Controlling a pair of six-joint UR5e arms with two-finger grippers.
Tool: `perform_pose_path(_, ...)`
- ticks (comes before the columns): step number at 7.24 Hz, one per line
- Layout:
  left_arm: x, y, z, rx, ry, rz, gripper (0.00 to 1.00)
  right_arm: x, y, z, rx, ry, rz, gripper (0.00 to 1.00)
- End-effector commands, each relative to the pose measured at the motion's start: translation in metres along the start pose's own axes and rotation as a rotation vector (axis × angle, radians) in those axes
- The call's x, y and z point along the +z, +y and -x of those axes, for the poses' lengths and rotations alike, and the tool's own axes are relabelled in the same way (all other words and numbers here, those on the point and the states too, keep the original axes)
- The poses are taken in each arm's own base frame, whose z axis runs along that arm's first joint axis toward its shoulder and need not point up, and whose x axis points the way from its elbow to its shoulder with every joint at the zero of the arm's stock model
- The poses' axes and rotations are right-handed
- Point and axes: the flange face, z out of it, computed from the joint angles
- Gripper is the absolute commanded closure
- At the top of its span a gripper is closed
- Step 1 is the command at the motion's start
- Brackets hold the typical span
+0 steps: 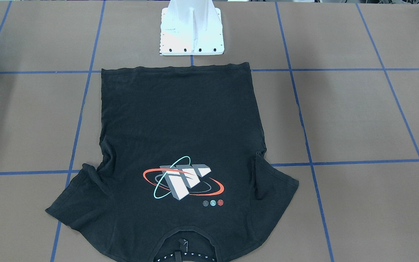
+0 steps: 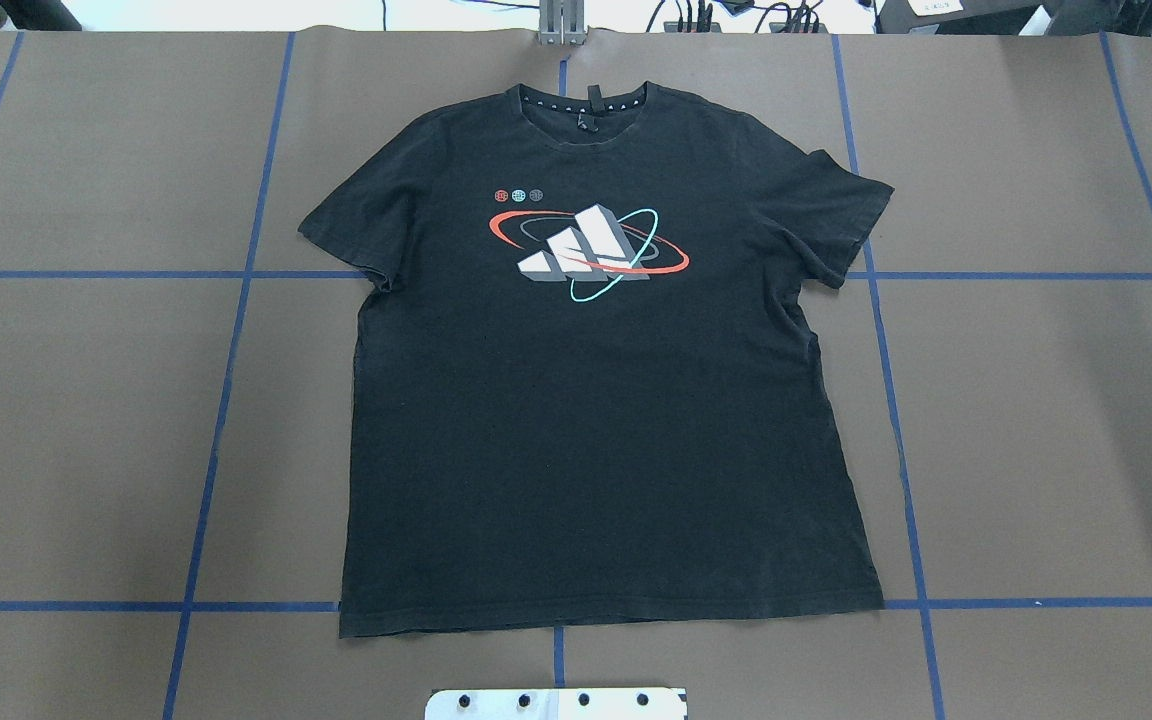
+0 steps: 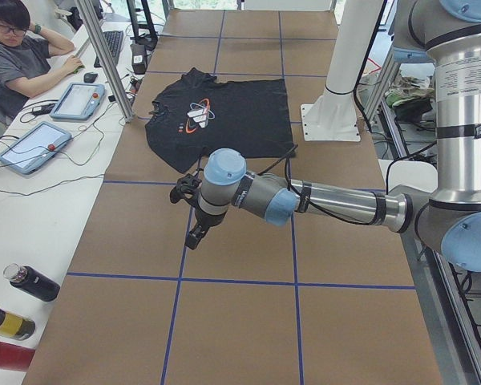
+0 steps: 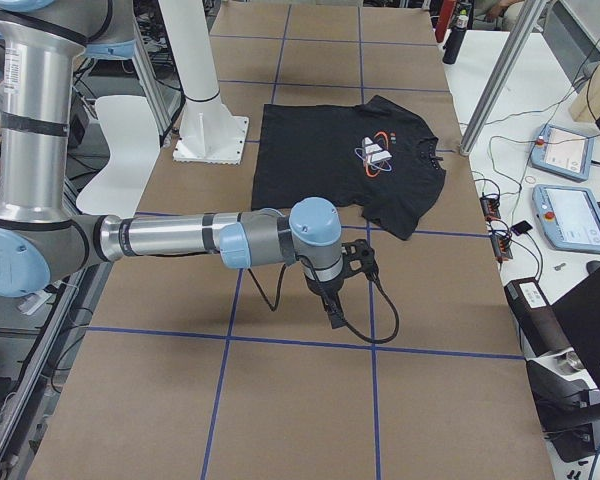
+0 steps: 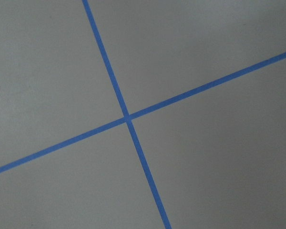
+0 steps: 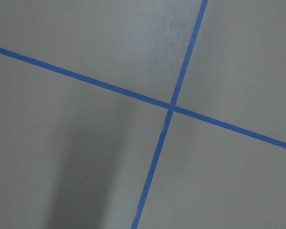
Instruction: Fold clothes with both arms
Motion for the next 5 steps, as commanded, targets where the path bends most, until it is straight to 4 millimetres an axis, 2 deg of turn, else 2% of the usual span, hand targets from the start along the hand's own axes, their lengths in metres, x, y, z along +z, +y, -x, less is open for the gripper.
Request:
perform_pose_path(1,-0.018,-0.050,-0.006,0.130,-0.058,-0.149,0.00,-0.012,-0.025,0.007,-0.006,-0.001,-0.034,0.00)
perform_pose_path(2,-0.029,-0.091,-0.009,0.190,-0.083,-0.227,0.00,-0.012,-0.030,0.009,-0.007,-0.019,-0.038,0.00)
perform_pose_path(3,-0.024,-0.107,-0.006,0.159,-0.069,-0.241,0.00,-0.015,-0.035,0.014,-0.014,-0.054,-0.050,0.00)
perform_pose_path(4,-0.031,-0.118,-0.012,0.149,-0.065,-0.286,0.00,-0.025,-0.046,0.022,-0.037,-0.051,-0.075,0.00)
perform_pose_path(5,-0.034,-0.120,-0.015,0.126,-0.056,-0.316,0.00,-0.035,-0.075,0.029,-0.045,-0.049,-0.100,0.00)
